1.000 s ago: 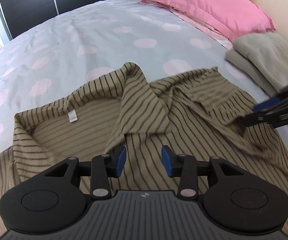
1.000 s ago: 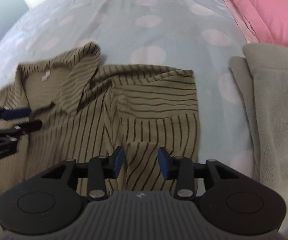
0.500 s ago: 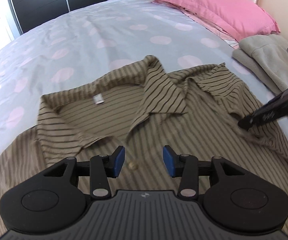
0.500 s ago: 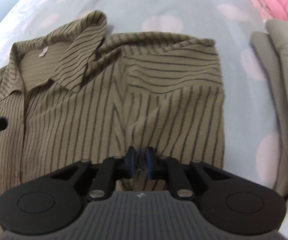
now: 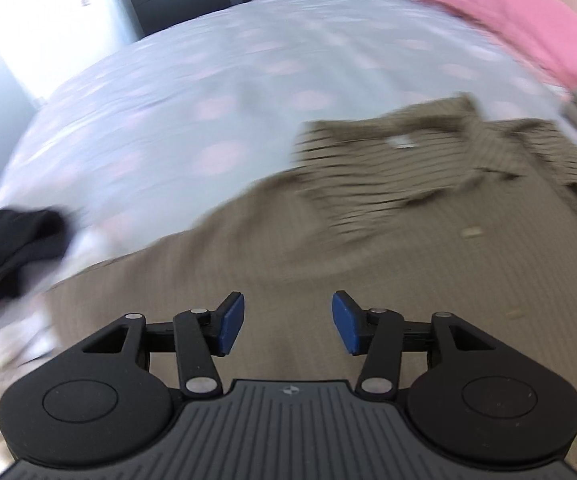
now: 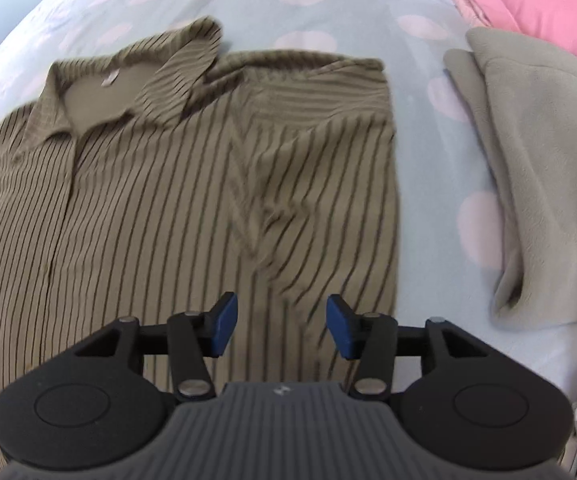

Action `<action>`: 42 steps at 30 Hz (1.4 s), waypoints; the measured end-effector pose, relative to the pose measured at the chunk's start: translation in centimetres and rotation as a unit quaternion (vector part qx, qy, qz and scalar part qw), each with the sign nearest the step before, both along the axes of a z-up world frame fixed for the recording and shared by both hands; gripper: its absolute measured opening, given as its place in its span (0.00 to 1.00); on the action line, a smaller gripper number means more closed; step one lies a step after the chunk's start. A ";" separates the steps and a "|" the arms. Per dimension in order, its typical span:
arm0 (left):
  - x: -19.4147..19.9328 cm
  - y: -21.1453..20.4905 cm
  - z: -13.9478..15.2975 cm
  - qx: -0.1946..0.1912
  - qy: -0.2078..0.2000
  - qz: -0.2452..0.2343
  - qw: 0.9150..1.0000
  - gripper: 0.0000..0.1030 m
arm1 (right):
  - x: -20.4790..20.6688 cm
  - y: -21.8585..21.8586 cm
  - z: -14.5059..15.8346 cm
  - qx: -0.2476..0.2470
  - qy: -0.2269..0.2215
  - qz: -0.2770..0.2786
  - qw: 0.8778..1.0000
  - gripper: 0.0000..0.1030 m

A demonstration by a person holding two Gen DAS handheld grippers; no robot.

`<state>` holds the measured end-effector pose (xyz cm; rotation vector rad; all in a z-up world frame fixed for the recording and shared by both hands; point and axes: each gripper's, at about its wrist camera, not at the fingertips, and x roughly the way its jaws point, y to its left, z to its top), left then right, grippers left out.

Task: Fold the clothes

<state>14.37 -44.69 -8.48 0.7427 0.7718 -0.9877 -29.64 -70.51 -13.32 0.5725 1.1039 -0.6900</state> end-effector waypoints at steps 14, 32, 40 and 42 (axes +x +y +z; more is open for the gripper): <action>18.2 5.7 -1.7 -0.067 0.003 0.201 0.977 0.50 | 8.6 8.1 -0.6 0.029 0.001 0.082 0.996 0.52; 16.2 3.2 -0.6 -0.129 0.050 0.119 0.983 0.00 | 15.7 11.4 -0.8 0.013 0.001 0.135 0.991 0.52; 11.3 -3.7 -0.2 -0.117 0.081 0.064 0.988 0.00 | 16.7 13.0 1.2 0.009 -0.031 0.161 0.986 0.51; 10.4 -5.5 -1.1 -0.112 0.091 0.056 0.988 0.00 | 16.4 13.2 1.4 0.009 -0.034 0.165 0.986 0.52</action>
